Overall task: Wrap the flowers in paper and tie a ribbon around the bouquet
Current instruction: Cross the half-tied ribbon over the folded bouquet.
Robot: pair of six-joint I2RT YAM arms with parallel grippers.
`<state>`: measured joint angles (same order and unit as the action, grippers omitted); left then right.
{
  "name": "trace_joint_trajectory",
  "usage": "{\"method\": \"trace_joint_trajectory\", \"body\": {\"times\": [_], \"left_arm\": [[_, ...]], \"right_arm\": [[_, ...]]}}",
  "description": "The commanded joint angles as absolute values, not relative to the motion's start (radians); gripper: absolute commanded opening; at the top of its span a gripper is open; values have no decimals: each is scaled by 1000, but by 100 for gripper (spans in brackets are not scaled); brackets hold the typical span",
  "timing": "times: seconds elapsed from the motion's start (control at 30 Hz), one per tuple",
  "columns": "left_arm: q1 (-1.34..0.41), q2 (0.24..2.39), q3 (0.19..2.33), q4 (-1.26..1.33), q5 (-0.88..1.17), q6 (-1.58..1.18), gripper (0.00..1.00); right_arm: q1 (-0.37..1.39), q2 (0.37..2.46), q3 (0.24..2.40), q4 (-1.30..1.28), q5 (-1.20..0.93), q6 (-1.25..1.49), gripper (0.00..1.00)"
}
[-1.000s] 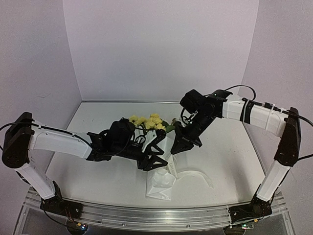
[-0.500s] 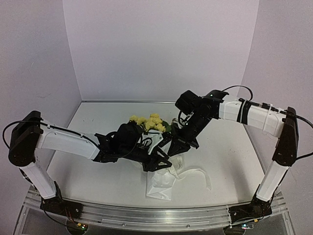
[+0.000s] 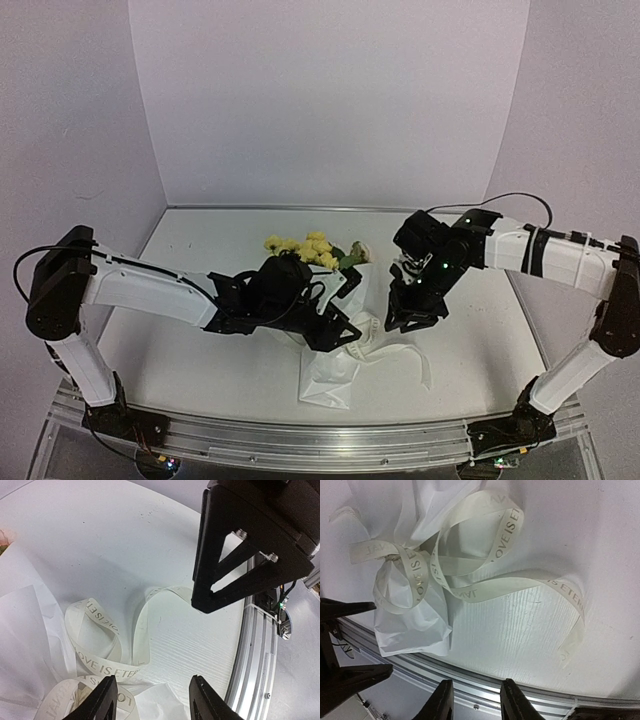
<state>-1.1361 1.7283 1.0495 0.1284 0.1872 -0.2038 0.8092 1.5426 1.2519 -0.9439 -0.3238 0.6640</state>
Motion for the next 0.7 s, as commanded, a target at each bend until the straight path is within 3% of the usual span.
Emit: {"method": "trace_joint_trajectory", "body": {"times": [0.0, 0.3, 0.67], "left_arm": [[-1139, 1641, 1036, 128, -26, -321, 53], [-1126, 1514, 955, 82, -109, -339, 57], [-1094, 1492, 952, 69, -91, -345, 57]], "right_arm": [[811, 1584, 1207, -737, -346, 578, 33], [853, 1749, 1204, -510, -435, 549, 26], [869, 1765, 1137, -486, -378, 542, 23]]}}
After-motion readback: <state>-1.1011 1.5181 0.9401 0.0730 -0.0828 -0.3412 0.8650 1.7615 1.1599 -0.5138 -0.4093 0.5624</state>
